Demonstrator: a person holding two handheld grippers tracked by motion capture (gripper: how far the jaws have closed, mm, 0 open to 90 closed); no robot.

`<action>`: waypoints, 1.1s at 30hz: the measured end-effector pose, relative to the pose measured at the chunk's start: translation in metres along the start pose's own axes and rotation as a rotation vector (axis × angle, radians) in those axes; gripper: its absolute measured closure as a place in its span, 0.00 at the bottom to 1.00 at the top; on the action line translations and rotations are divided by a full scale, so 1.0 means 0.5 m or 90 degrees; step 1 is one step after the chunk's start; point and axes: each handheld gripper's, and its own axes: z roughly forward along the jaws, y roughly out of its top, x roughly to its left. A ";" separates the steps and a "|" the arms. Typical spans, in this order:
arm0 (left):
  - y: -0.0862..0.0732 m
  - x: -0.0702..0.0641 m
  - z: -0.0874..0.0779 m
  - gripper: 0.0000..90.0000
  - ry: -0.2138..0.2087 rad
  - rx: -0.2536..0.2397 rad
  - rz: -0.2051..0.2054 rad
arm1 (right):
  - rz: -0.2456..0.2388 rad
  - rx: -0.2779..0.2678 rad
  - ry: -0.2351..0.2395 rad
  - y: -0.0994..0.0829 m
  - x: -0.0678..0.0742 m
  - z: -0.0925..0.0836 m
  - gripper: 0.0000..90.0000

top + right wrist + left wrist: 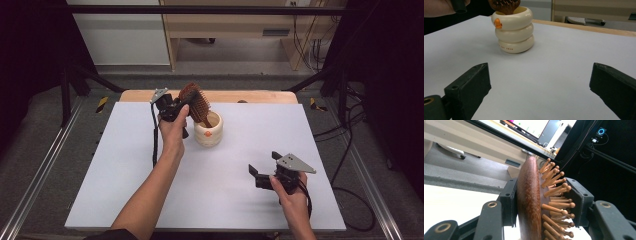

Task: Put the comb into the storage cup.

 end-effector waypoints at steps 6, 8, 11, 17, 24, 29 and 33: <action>-0.001 0.002 0.000 0.53 0.001 -0.001 -0.002 | -0.001 0.001 0.001 -0.001 0.000 0.000 0.04; -0.001 0.002 0.000 0.53 0.001 -0.001 -0.001 | -0.001 0.001 0.001 -0.001 0.000 0.001 0.04; -0.001 0.002 0.000 0.53 0.001 -0.001 -0.001 | -0.001 0.002 0.001 -0.001 0.000 0.001 0.04; -0.001 0.003 0.000 0.52 0.001 0.000 0.005 | -0.001 0.002 0.002 -0.001 0.001 0.002 0.04; -0.001 0.003 0.000 0.51 0.002 0.001 0.015 | 0.000 0.002 0.002 -0.001 0.000 0.002 0.04; -0.002 0.001 0.001 0.48 0.000 0.001 0.020 | 0.000 0.003 0.002 -0.001 0.001 0.002 0.04; -0.002 0.002 0.001 0.46 0.003 0.000 0.022 | 0.000 0.003 0.003 -0.001 0.001 0.003 0.04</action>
